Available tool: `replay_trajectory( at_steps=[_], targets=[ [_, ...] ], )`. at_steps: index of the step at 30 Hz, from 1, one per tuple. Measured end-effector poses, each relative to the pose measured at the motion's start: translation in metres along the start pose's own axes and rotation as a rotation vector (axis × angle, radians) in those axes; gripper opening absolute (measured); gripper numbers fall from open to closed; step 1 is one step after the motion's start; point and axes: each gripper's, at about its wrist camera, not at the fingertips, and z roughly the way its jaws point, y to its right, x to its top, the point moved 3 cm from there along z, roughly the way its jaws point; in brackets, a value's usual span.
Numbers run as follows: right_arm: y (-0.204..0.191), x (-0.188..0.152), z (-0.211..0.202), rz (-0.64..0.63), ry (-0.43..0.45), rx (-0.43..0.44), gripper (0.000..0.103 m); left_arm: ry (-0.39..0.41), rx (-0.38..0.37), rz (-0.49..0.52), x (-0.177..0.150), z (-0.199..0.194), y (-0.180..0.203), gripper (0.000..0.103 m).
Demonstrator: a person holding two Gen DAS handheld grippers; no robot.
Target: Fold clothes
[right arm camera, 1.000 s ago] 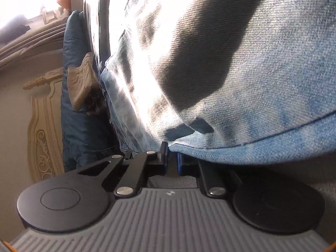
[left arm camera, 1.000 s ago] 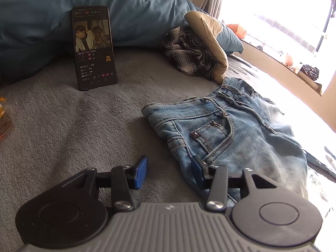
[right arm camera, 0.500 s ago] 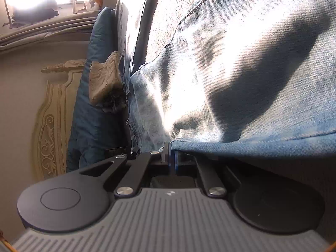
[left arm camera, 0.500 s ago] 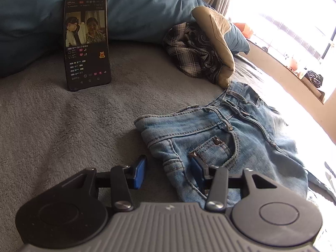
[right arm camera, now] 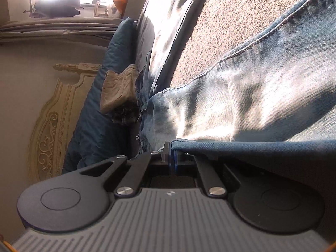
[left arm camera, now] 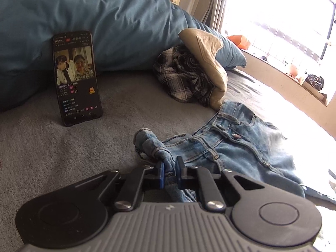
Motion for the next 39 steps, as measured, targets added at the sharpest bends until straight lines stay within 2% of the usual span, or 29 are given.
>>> replay_trajectory(
  at_steps=[7, 13, 23, 31, 39],
  targets=[
    [-0.031, 0.033, -0.001, -0.084, 0.096, 0.016, 0.001, 0.084, -0.051, 0.018, 0.022, -0.005, 0.027, 0.011],
    [-0.046, 0.071, -0.001, -0.087, 0.178, 0.043, 0.001, 0.146, -0.102, 0.047, 0.042, 0.001, 0.061, 0.011],
    [-0.067, 0.142, 0.014, -0.121, 0.281, 0.062, 0.001, 0.208, -0.164, 0.096, 0.079, 0.039, 0.123, 0.011],
    [-0.071, 0.205, 0.049, -0.142, 0.314, 0.037, 0.001, 0.166, -0.124, 0.180, 0.093, 0.111, 0.173, 0.011],
    [-0.031, 0.247, 0.100, -0.085, 0.315, -0.045, 0.001, 0.070, -0.064, 0.272, 0.075, 0.177, 0.199, 0.012]
  ],
)
